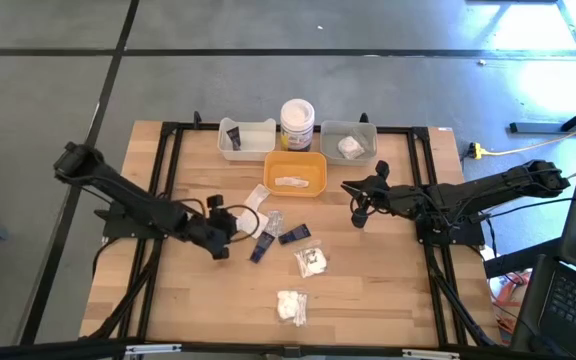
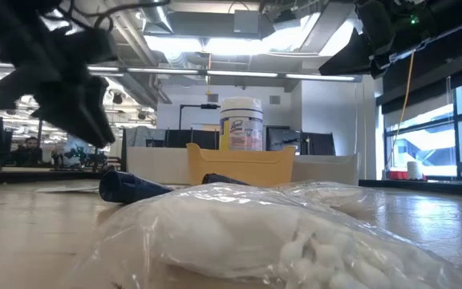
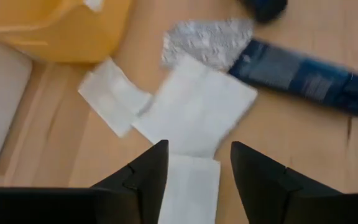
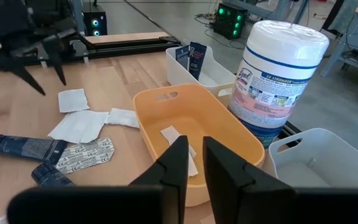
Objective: Pick & Place Travel size toiletries
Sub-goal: Put the white bandage into the yellow bin
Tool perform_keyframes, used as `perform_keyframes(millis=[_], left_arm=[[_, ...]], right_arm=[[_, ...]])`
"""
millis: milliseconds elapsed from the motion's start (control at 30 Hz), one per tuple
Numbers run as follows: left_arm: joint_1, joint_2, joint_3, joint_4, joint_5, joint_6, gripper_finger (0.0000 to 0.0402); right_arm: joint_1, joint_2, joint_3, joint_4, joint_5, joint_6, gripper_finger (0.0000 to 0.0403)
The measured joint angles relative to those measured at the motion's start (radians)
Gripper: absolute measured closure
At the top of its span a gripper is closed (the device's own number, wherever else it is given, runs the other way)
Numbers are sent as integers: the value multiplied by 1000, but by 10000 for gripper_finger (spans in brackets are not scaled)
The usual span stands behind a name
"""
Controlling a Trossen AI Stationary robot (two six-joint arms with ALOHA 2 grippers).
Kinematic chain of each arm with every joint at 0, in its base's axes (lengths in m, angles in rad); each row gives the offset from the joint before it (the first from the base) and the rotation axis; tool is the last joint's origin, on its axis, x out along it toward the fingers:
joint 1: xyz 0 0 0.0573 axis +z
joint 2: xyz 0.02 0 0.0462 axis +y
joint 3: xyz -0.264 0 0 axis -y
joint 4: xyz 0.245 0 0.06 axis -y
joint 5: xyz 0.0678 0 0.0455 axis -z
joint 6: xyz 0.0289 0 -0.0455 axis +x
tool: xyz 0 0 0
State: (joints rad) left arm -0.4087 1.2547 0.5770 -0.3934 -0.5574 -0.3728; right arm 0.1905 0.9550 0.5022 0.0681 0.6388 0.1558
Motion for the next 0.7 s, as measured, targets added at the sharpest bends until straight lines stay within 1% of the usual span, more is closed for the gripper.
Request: perform_keyframes(millis=[100, 233, 400, 500, 633, 700], left_arm=[[-23, 48, 0, 1, 31, -23, 213], [-63, 98, 0, 10, 39, -98, 211], [-98, 164, 0, 53, -1, -163, 213], [-109, 208, 0, 62, -30, -167, 213], [-108, 253, 0, 62, -97, -168, 213], [-103, 272, 2, 59, -111, -175, 213]], right_arm=[[0, 0, 0, 0, -1, 0, 349], [0, 0, 0, 0, 0, 0, 355], [0, 0, 0, 2, -1, 10, 366], [0, 0, 0, 3, -1, 19, 370], [0, 0, 0, 3, 0, 19, 374], [0, 0, 0, 3, 0, 19, 373]])
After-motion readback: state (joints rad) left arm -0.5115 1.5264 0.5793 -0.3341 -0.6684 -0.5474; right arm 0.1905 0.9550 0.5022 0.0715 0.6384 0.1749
